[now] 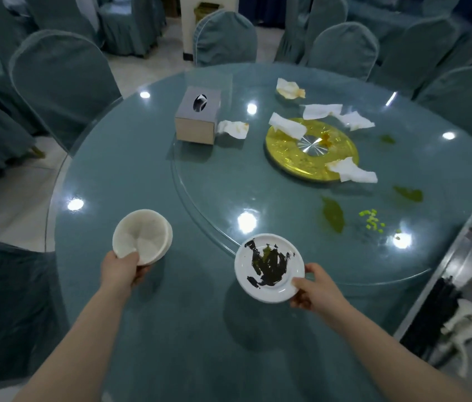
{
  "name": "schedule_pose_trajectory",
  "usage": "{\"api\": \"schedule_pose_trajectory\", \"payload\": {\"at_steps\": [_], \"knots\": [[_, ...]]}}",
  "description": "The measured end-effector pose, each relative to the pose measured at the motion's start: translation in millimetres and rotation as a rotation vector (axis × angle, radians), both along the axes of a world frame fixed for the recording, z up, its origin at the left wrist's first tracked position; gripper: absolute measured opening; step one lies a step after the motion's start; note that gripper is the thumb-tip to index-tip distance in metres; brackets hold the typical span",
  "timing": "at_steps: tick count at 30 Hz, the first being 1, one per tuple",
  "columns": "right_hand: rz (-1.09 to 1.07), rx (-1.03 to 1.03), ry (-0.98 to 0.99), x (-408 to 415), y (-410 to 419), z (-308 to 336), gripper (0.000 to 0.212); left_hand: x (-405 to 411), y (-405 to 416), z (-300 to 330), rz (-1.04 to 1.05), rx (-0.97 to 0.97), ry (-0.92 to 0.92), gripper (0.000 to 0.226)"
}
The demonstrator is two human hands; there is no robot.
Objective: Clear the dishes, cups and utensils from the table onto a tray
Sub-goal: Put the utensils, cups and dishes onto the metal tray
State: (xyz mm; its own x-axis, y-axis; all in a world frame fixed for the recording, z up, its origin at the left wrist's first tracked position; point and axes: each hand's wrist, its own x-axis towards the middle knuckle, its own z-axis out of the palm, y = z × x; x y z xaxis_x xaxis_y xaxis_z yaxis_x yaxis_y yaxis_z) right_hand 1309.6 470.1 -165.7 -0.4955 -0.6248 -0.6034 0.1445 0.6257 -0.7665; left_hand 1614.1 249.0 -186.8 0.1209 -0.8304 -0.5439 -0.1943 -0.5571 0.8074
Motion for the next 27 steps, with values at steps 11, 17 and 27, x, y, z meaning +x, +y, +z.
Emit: {"api": "schedule_pose_trajectory", "payload": {"at_steps": [11, 17, 27], "knots": [[-0.279, -0.154, 0.051, -64.3, 64.1, 32.0, 0.021, -109.8, 98.7, 61.8, -0.428, -0.095, 0.117, 0.021], [-0.491, -0.219, 0.209, -97.3, 159.3, 37.5, 0.022, -172.9, 155.0, 70.2, -0.588, -0.095, 0.12, 0.03], [-0.926, -0.028, 0.132, -161.6, 337.2, 1.5, 0.034, -286.9, 270.1, 60.0, -0.859, -0.029, 0.119, 0.03]]}}
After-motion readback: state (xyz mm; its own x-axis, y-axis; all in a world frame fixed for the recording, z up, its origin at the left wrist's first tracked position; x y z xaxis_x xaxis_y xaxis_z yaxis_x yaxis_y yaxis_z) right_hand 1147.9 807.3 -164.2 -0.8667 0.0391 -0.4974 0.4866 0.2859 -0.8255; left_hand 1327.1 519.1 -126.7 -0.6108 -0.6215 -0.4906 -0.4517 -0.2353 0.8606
